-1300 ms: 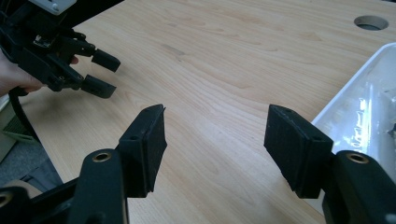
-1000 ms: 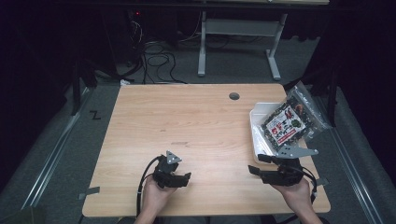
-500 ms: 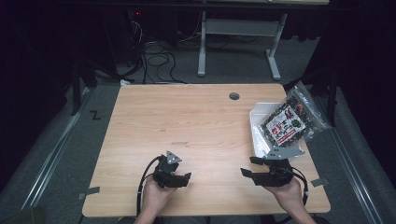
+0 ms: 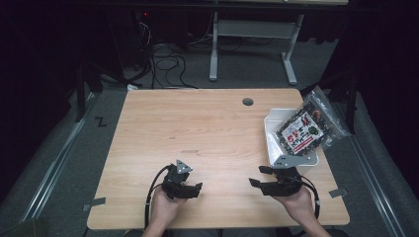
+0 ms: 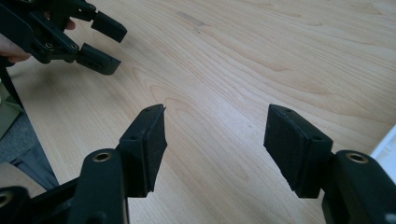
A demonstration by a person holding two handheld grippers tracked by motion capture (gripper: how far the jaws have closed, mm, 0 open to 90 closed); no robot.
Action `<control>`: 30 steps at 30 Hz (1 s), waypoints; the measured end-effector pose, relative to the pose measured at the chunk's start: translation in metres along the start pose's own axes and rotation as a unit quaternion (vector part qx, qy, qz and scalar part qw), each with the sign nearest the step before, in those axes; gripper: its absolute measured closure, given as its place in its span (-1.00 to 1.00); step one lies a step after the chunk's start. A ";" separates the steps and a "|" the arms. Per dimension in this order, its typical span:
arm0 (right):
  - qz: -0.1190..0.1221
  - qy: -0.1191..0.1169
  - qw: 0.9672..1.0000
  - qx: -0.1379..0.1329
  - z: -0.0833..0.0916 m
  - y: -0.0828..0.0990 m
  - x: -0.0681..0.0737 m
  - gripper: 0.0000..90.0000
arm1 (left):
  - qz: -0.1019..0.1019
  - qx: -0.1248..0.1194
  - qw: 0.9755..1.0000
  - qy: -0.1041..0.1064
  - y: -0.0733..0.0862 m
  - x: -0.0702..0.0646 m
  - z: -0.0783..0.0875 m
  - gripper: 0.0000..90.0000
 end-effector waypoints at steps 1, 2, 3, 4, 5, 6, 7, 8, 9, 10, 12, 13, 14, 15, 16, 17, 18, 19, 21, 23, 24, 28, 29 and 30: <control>0.002 0.000 1.000 0.001 -0.003 0.000 -0.001 -0.12 | 0.000 0.001 1.000 0.000 0.000 0.000 0.000 -0.36; 0.000 0.001 1.000 0.003 -0.004 0.000 -0.001 -0.12 | -0.001 0.001 1.000 0.000 0.000 0.000 0.000 -0.36; -0.002 0.002 1.000 0.003 -0.006 0.000 -0.002 -0.12 | -0.001 0.001 1.000 0.000 0.000 0.000 0.000 -0.36; -0.005 0.004 1.000 0.008 -0.007 0.000 -0.002 -0.12 | -0.001 0.001 1.000 0.000 0.000 0.000 0.000 -0.36; -0.005 0.005 1.000 0.007 -0.009 -0.001 -0.003 -0.12 | -0.001 -0.001 1.000 0.000 0.000 0.000 0.000 -0.36; -0.005 0.005 1.000 0.007 -0.009 -0.001 -0.003 -0.12 | -0.001 -0.001 1.000 0.000 0.000 0.000 0.000 -0.36; -0.004 0.005 1.000 0.010 -0.011 -0.001 -0.002 -0.12 | -0.001 -0.001 1.000 0.001 0.000 -0.001 0.000 -0.36; -0.004 0.005 1.000 0.010 -0.011 -0.001 -0.002 -0.12 | -0.001 -0.001 1.000 0.001 0.000 -0.001 0.000 -0.36; 0.000 0.006 1.000 0.011 -0.014 -0.001 -0.001 -0.12 | -0.002 0.002 1.000 0.001 0.000 -0.001 0.000 -0.36; 0.000 0.006 1.000 0.011 -0.014 -0.001 -0.001 -0.12 | -0.002 0.002 1.000 0.001 0.000 -0.001 0.000 -0.36; 0.007 0.011 1.000 0.015 -0.017 -0.002 0.000 -0.12 | -0.003 0.002 1.000 0.001 0.000 -0.001 0.000 -0.36; 0.007 0.011 1.000 0.015 -0.017 -0.002 0.000 -0.12 | -0.003 0.002 1.000 0.001 0.000 -0.001 0.000 -0.36; 0.011 0.011 1.000 0.014 -0.018 -0.002 0.001 -0.12 | -0.002 0.000 1.000 0.002 0.000 -0.001 0.000 -0.36; 0.012 0.011 1.000 0.017 -0.019 -0.002 0.002 -0.12 | -0.002 0.000 1.000 0.002 0.000 -0.001 0.000 -0.36; 0.012 0.011 1.000 0.017 -0.019 -0.002 0.002 -0.12 | -0.002 0.000 1.000 0.002 0.000 -0.001 0.000 -0.36; 0.013 0.013 1.000 0.015 -0.020 -0.002 0.003 -0.12 | -0.002 0.000 1.000 0.002 0.000 -0.001 0.000 -0.36; 0.020 0.018 0.999 0.017 -0.022 -0.002 0.003 -0.12 | -0.002 0.001 1.000 0.002 0.000 -0.001 0.000 -0.36; 0.020 0.018 0.999 0.017 -0.022 -0.002 0.003 -0.12 | -0.003 0.001 1.000 0.002 0.000 -0.001 0.000 -0.36; 0.023 0.020 0.999 0.020 -0.024 -0.002 0.003 -0.12 | -0.003 0.001 1.000 0.002 0.000 -0.001 0.000 -0.36; 0.025 0.023 0.999 0.021 -0.027 -0.002 0.001 -0.12 | -0.003 0.000 1.000 0.001 0.000 -0.001 0.000 -0.36; 0.025 0.023 0.999 0.021 -0.027 -0.002 0.001 -0.12 | -0.003 0.000 1.000 0.001 0.000 -0.001 0.000 -0.36; 0.027 0.028 0.999 0.026 -0.033 -0.002 0.000 -0.12 | -0.003 0.002 1.000 0.001 0.000 -0.001 -0.001 -0.36; 0.027 0.028 0.999 0.026 -0.033 -0.002 0.000 -0.12 | -0.004 0.003 1.000 0.002 0.000 -0.001 -0.001 -0.36; 0.028 0.031 0.999 0.028 -0.036 -0.003 -0.001 -0.11 | -0.003 0.003 1.000 0.001 0.000 -0.001 -0.001 -0.36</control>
Point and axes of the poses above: each handheld gripper's, and its own axes: z roughly backward along the jaws, y roughly out of its underside, x roughly to its left, the point moved 6 cm from there along -z, roughly forward along the jaws, and after that the axes turned 14 degrees about y, right-handed, at the moved point
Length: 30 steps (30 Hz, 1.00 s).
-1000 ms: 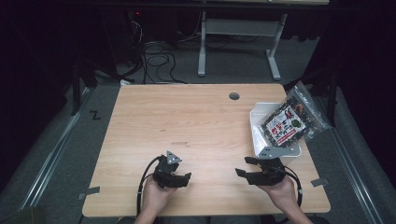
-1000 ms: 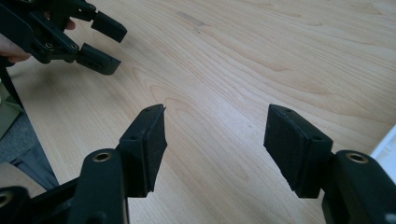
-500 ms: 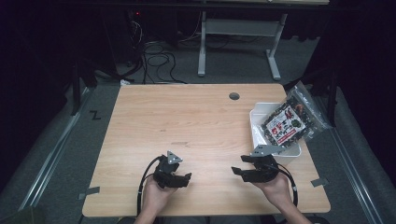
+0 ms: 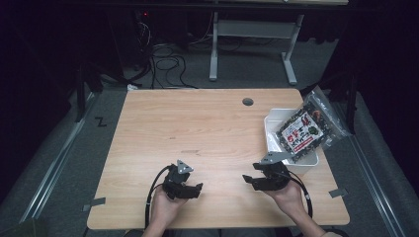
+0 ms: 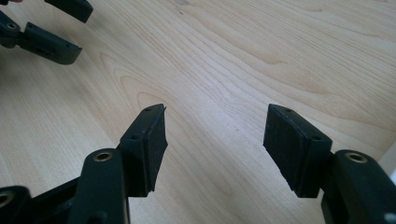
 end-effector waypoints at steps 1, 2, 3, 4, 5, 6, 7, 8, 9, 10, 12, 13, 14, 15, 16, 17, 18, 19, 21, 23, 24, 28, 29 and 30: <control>0.000 0.001 1.000 0.001 -0.001 0.000 -0.001 -0.11 | 0.000 -0.001 1.000 0.000 0.000 0.000 0.000 -0.36; 0.000 0.001 1.000 0.001 -0.001 0.000 -0.001 -0.11 | 0.000 -0.001 1.000 0.000 0.000 0.000 0.000 -0.36; -0.004 0.002 1.000 0.000 -0.003 -0.001 -0.002 -0.11 | 0.000 -0.001 1.000 0.000 0.000 0.000 0.000 -0.36; -0.002 0.002 1.000 0.000 -0.004 -0.001 -0.003 -0.11 | 0.000 -0.001 1.000 0.000 0.000 0.000 0.000 -0.36; -0.005 0.002 1.000 0.003 -0.005 -0.001 -0.003 -0.11 | 0.000 0.000 1.000 0.000 0.000 0.000 0.000 -0.36; -0.003 0.004 1.000 0.004 -0.006 -0.001 -0.003 -0.10 | 0.000 0.000 1.000 0.000 0.000 0.000 0.000 -0.36; -0.003 0.003 1.000 0.005 -0.007 -0.001 -0.002 -0.10 | -0.001 0.001 1.000 0.001 0.000 0.000 0.000 -0.36; -0.003 0.005 1.000 0.006 -0.008 -0.001 -0.002 -0.10 | -0.001 0.001 1.000 0.000 0.000 0.000 0.000 -0.36; -0.001 0.006 1.000 0.006 -0.009 -0.001 -0.003 -0.10 | 0.000 0.000 1.000 0.001 0.000 0.000 0.000 -0.36; -0.001 0.006 1.000 0.006 -0.009 -0.001 -0.003 -0.10 | 0.000 0.000 1.000 0.001 0.000 0.000 0.000 -0.36; -0.001 0.008 1.000 0.009 -0.010 -0.001 -0.003 -0.10 | 0.000 -0.001 1.000 0.000 0.000 0.000 0.000 -0.36; 0.003 0.011 1.000 0.008 -0.013 -0.002 -0.003 -0.10 | 0.000 0.000 1.000 0.000 0.000 0.000 0.000 -0.36; 0.003 0.011 1.000 0.008 -0.013 -0.002 -0.003 -0.10 | 0.000 0.000 1.000 0.000 0.000 0.000 0.000 -0.36; 0.009 0.014 1.000 0.008 -0.015 -0.001 -0.003 -0.10 | 0.000 0.000 1.000 0.001 0.000 0.000 0.000 -0.36; 0.009 0.014 1.000 0.008 -0.015 -0.001 -0.003 -0.10 | 0.000 0.000 1.000 0.001 0.000 0.000 0.000 -0.36; 0.009 0.013 1.000 0.010 -0.016 -0.001 -0.002 -0.10 | 0.000 0.000 1.000 0.000 0.000 0.000 0.000 -0.36; 0.010 0.016 1.000 0.011 -0.017 -0.001 -0.002 -0.10 | 0.000 0.000 1.000 0.000 0.000 0.000 0.000 -0.36; 0.010 0.016 1.000 0.013 -0.018 -0.001 -0.002 -0.09 | 0.000 -0.001 1.000 0.000 0.000 0.000 0.000 -0.36; 0.012 0.018 1.000 0.010 -0.020 -0.001 -0.003 -0.09 | 0.000 -0.001 1.000 0.000 0.000 0.000 0.000 -0.36; 0.009 0.019 1.000 0.012 -0.021 -0.001 -0.004 -0.09 | 0.000 0.000 1.000 0.000 0.000 0.000 0.000 -0.36; 0.008 0.019 1.000 0.012 -0.022 -0.001 -0.004 -0.09 | -0.001 0.000 1.000 0.001 0.000 0.000 0.000 -0.36; 0.009 0.018 1.000 0.016 -0.025 -0.001 -0.004 -0.08 | -0.002 0.002 1.000 0.000 0.000 0.000 0.000 -0.36; 0.008 0.019 1.000 0.016 -0.026 -0.001 -0.004 -0.08 | 0.000 0.000 1.000 0.001 0.000 0.000 0.000 -0.36; 0.006 0.019 1.000 0.013 -0.027 -0.002 -0.005 -0.08 | 0.000 0.000 1.000 0.000 0.000 0.000 0.000 -0.36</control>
Point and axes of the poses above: each handheld gripper's, and its own axes: z roughly backward along the jaws, y roughly out of its underside, x roughly to its left, the point moved 6 cm from there along -z, roughly forward along the jaws, and after that the axes turned 14 degrees about y, right-handed, at the moved point
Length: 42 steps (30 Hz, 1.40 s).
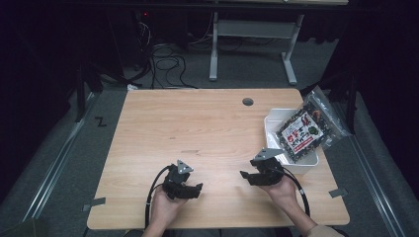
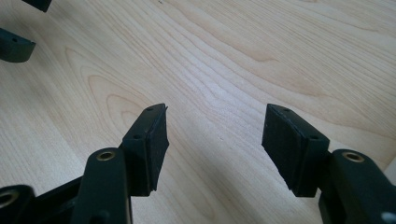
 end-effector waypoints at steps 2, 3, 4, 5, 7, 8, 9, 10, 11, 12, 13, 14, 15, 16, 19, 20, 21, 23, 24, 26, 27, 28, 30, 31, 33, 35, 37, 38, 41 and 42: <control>-0.001 0.001 1.000 0.006 -0.002 0.001 -0.001 -0.08 | -0.002 0.002 1.000 -0.001 0.000 0.000 0.000 -0.36; -0.006 0.001 1.000 0.004 -0.003 0.001 0.000 -0.08 | -0.002 0.002 1.000 0.000 0.000 0.000 0.000 -0.36; -0.006 0.001 1.000 0.004 -0.003 0.001 0.000 -0.08 | -0.002 0.002 1.000 0.000 0.000 0.000 0.000 -0.36; -0.002 0.000 1.000 0.004 -0.005 0.002 0.000 -0.08 | -0.001 0.002 1.000 0.000 0.000 0.000 0.000 -0.36; -0.001 0.001 1.000 0.007 -0.006 0.002 0.000 -0.07 | -0.002 0.003 1.000 -0.001 0.000 0.000 -0.001 -0.36; 0.001 0.002 1.000 0.007 -0.007 0.002 0.000 -0.07 | -0.002 0.003 1.000 -0.001 0.000 0.000 -0.001 -0.36; 0.001 0.002 1.000 0.007 -0.007 0.002 0.000 -0.07 | -0.002 0.003 1.000 -0.001 0.000 0.000 -0.001 -0.36; 0.000 0.002 1.000 0.006 -0.007 0.002 -0.001 -0.07 | -0.003 0.003 1.000 -0.002 0.000 0.000 -0.001 -0.36; -0.001 0.002 1.000 0.005 -0.008 0.003 -0.001 -0.07 | -0.003 0.004 1.000 -0.002 0.000 0.000 0.000 -0.36; -0.003 0.001 1.000 0.006 -0.008 0.003 -0.002 -0.07 | -0.003 0.003 1.000 -0.001 0.000 -0.001 0.000 -0.36; -0.004 0.001 1.000 0.007 -0.008 0.004 -0.002 -0.07 | -0.003 0.003 1.000 -0.001 0.000 -0.001 0.000 -0.36; -0.006 0.000 1.000 0.004 -0.008 0.006 -0.002 -0.07 | -0.003 0.003 1.000 -0.001 0.000 -0.001 0.000 -0.36; -0.006 0.000 1.000 0.004 -0.008 0.006 -0.002 -0.07 | -0.003 0.003 1.000 -0.001 0.000 -0.001 0.000 -0.36; -0.010 0.001 1.000 0.002 -0.008 0.006 -0.002 -0.07 | -0.003 0.003 1.000 -0.002 0.000 0.000 -0.001 -0.36; -0.010 0.000 1.000 -0.001 -0.007 0.010 -0.003 -0.08 | -0.002 0.003 1.000 -0.003 0.001 0.000 0.000 -0.36; -0.010 0.001 1.000 -0.002 -0.008 0.011 -0.003 -0.08 | -0.002 0.003 1.000 -0.003 0.001 0.000 0.000 -0.36; -0.010 0.001 1.000 -0.002 -0.008 0.011 -0.003 -0.08 | -0.001 0.002 1.000 -0.003 0.000 0.000 0.000 -0.36; -0.013 0.000 1.000 -0.004 -0.007 0.011 -0.002 -0.07 | 0.001 0.000 1.000 -0.004 0.000 0.001 0.000 -0.36; -0.010 0.001 1.000 -0.005 -0.007 0.012 -0.002 -0.07 | 0.002 -0.001 1.000 -0.004 0.000 0.001 0.000 -0.36; -0.001 -0.001 1.000 -0.002 -0.007 0.014 -0.001 -0.08 | 0.002 0.000 1.000 -0.003 0.000 0.001 0.000 -0.36; -0.002 0.001 1.000 -0.002 -0.008 0.016 -0.001 -0.07 | 0.001 0.001 1.000 -0.003 0.000 0.000 0.000 -0.36; -0.003 -0.001 1.000 -0.001 -0.008 0.018 -0.001 -0.07 | -0.001 0.001 1.000 -0.002 0.000 0.000 0.000 -0.36; -0.011 -0.003 1.000 0.002 -0.008 0.019 -0.001 -0.08 | -0.001 -0.002 1.000 -0.002 0.000 -0.001 0.001 -0.36; -0.014 -0.006 1.000 -0.002 -0.008 0.020 -0.001 -0.08 | -0.001 -0.003 1.000 -0.002 0.000 -0.001 0.001 -0.36; -0.015 -0.005 1.000 -0.003 -0.005 0.020 -0.001 -0.08 | -0.001 -0.003 1.000 0.000 0.000 -0.001 0.001 -0.36; -0.012 -0.002 1.000 -0.006 -0.003 0.021 -0.001 -0.08 | -0.001 -0.003 1.000 0.000 0.000 -0.001 0.001 -0.36; -0.012 -0.003 1.000 -0.009 -0.003 0.021 -0.001 -0.08 | -0.001 -0.003 1.000 -0.001 0.000 -0.001 0.001 -0.36; -0.013 -0.003 1.000 -0.008 -0.002 0.021 -0.001 -0.08 | -0.002 -0.004 1.000 -0.001 0.000 -0.001 0.001 -0.36; -0.016 -0.003 1.000 -0.006 -0.002 0.023 -0.002 -0.09 | -0.003 -0.005 1.000 0.000 -0.001 -0.002 0.002 -0.36; -0.019 -0.005 1.000 -0.007 -0.001 0.023 -0.003 -0.09 | -0.002 -0.005 1.000 0.001 -0.001 -0.002 0.002 -0.36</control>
Point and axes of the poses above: each handheld gripper's, and its own axes: z roughly backward along the jaws, y roughly out of its underside, x roughly to its left, the point moved 6 cm from there along -z, roughly forward along the jaws, and after that the axes turned 14 degrees about y, right-handed, at the moved point
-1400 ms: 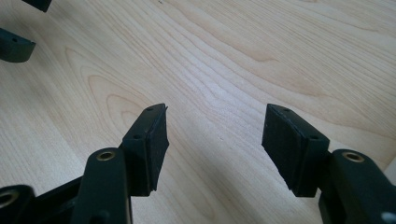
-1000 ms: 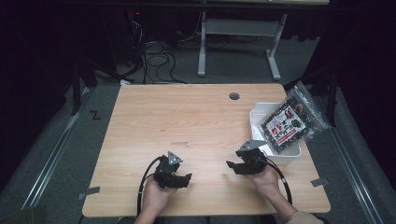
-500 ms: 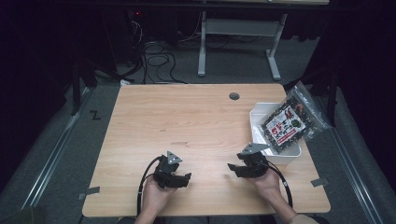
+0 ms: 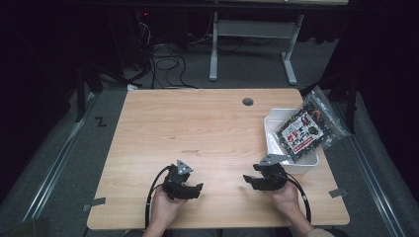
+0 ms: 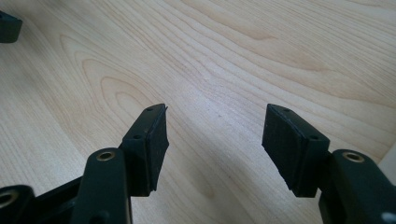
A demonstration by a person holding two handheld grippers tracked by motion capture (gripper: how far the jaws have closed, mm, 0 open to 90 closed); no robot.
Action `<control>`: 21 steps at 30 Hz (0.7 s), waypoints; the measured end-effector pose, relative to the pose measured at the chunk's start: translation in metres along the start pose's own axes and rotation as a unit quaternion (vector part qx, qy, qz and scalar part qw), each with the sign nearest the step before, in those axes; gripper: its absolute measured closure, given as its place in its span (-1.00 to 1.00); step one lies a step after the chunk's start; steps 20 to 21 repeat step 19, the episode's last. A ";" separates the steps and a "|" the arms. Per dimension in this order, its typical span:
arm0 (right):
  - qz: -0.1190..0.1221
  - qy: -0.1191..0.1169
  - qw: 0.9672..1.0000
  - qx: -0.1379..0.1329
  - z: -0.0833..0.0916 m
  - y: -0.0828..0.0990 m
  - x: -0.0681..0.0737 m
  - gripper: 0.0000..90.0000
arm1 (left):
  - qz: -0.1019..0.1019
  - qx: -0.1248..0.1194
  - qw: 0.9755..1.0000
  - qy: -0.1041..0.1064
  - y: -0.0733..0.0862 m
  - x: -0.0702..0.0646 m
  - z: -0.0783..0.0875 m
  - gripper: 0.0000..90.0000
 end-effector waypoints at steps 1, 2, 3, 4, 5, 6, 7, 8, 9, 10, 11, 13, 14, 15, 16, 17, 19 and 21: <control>0.000 0.000 1.000 0.000 0.000 0.000 0.000 -0.09 | 0.000 0.001 1.000 0.000 0.000 0.000 0.000 -0.36; 0.005 0.000 1.000 0.000 0.000 0.002 -0.001 -0.09 | -0.001 0.003 1.000 0.001 0.000 0.000 -0.001 -0.36; 0.005 0.000 1.000 0.000 0.000 0.002 -0.001 -0.09 | -0.001 0.003 1.000 0.001 0.000 0.000 -0.001 -0.36; 0.008 0.001 1.000 0.003 0.001 0.003 -0.001 -0.09 | -0.001 0.003 1.000 0.001 0.000 0.000 -0.001 -0.36; 0.010 -0.003 1.000 0.004 0.001 0.003 -0.001 -0.07 | -0.002 0.003 1.000 0.001 0.000 0.000 -0.001 -0.36; 0.013 -0.006 1.000 0.004 0.002 0.004 -0.001 -0.06 | -0.003 0.002 1.000 0.001 0.000 -0.001 -0.001 -0.36; 0.017 -0.002 1.000 -0.001 0.002 0.003 0.000 -0.06 | -0.003 0.002 1.000 0.001 0.000 -0.001 0.000 -0.36; 0.017 -0.002 1.000 -0.001 0.002 0.003 0.000 -0.06 | -0.003 0.001 1.000 0.001 0.000 -0.001 0.000 -0.36; 0.014 -0.004 1.000 -0.001 0.003 0.003 0.000 -0.06 | -0.003 0.001 1.000 0.002 0.000 -0.001 0.000 -0.36; 0.016 -0.004 1.000 -0.004 0.003 0.003 0.000 -0.06 | -0.003 0.002 1.000 0.002 0.000 -0.001 -0.001 -0.36; 0.014 -0.004 1.000 -0.005 0.004 0.004 0.000 -0.06 | -0.003 0.002 1.000 0.003 0.000 -0.001 -0.001 -0.36; 0.012 -0.003 1.000 -0.005 0.003 0.004 -0.001 -0.06 | -0.005 0.004 1.000 0.003 0.000 -0.001 -0.002 -0.36; 0.012 -0.003 1.000 -0.005 0.003 0.004 -0.001 -0.06 | -0.005 0.004 1.000 0.003 0.000 -0.001 -0.002 -0.36; 0.011 -0.002 1.000 -0.004 0.003 0.004 -0.001 -0.06 | -0.005 0.003 1.000 0.002 -0.001 -0.001 -0.002 -0.36; 0.011 -0.002 1.000 -0.005 0.003 0.004 -0.001 -0.07 | -0.005 0.003 1.000 0.003 -0.001 -0.001 -0.001 -0.36; 0.011 -0.001 1.000 -0.004 0.003 0.004 -0.001 -0.07 | -0.005 0.002 1.000 0.003 -0.001 -0.001 -0.001 -0.36; 0.011 -0.002 1.000 -0.004 0.003 0.005 -0.001 -0.06 | -0.005 0.004 1.000 0.002 -0.001 0.000 -0.002 -0.36; 0.011 -0.002 1.000 -0.004 0.003 0.005 -0.001 -0.06 | -0.005 0.004 1.000 0.002 -0.001 0.000 -0.002 -0.36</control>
Point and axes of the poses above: each handheld gripper's, and its own axes: z roughly backward along the jaws, y roughly out of its underside, x roughly to its left, the point moved 6 cm from there along -z, roughly forward along the jaws, and after that the axes turned 14 degrees about y, right-handed, at the moved point
